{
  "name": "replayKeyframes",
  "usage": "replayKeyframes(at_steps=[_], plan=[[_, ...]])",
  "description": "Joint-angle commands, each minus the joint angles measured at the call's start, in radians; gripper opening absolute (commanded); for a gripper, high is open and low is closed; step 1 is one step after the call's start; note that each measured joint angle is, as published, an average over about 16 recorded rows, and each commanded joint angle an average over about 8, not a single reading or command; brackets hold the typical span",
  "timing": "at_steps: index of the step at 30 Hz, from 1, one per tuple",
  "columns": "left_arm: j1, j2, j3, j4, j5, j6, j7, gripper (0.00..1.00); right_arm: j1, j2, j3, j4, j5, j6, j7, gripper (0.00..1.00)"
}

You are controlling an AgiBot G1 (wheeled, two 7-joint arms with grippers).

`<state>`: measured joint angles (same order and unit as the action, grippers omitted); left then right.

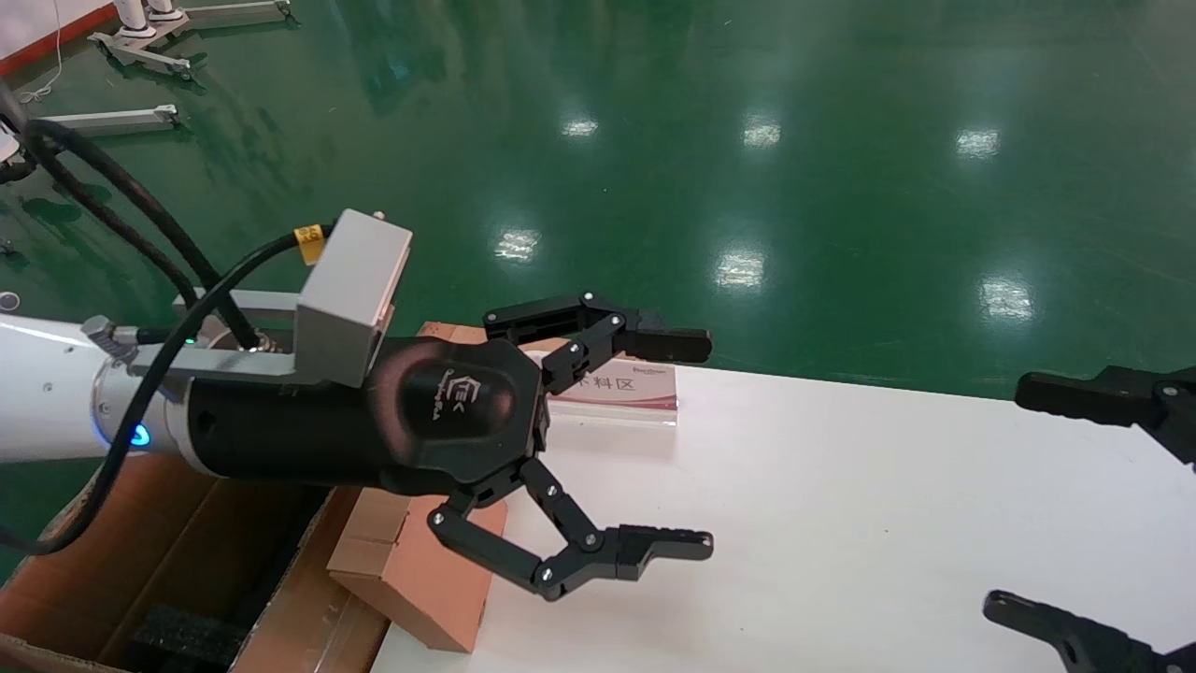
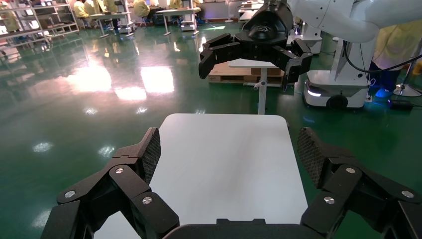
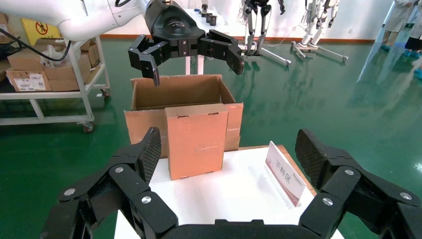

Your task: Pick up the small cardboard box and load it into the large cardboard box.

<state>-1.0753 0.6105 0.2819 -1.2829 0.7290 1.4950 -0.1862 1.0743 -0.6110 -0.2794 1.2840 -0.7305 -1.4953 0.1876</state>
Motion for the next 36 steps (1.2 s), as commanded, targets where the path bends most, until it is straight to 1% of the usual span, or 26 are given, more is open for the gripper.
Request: replayKeyframes(at_steps=[1,16,22,26,29,32,36], plan=[[0.000,0.000,0.000,0.000,0.000,0.000,0.000,1.00,0.000,0.000,0.000,0.000,0.000,0.000,0.000,1.00],[0.001,0.001,0.001,0.002,0.000,0.000,-0.001,1.00,0.000,0.000,0.000,0.000,0.000,0.000,0.000,1.00],[-0.007,-0.009,0.011,-0.008,0.029,-0.004,-0.011,1.00,0.000,0.000,0.000,-0.001,0.000,0.000,0.000,1.00],[-0.037,-0.034,0.033,-0.031,0.092,-0.011,-0.049,1.00,0.001,0.000,-0.001,-0.001,0.000,0.000,-0.001,1.00],[-0.084,-0.051,0.065,-0.048,0.168,-0.007,-0.098,1.00,0.001,0.000,-0.001,-0.001,0.000,0.000,-0.001,1.00],[-0.157,-0.055,0.113,-0.057,0.266,0.017,-0.165,1.00,0.001,0.000,-0.001,-0.001,0.001,0.000,-0.001,1.00],[-0.276,-0.037,0.199,-0.059,0.406,0.058,-0.265,1.00,0.001,0.000,-0.002,-0.001,0.001,0.000,-0.001,1.00]])
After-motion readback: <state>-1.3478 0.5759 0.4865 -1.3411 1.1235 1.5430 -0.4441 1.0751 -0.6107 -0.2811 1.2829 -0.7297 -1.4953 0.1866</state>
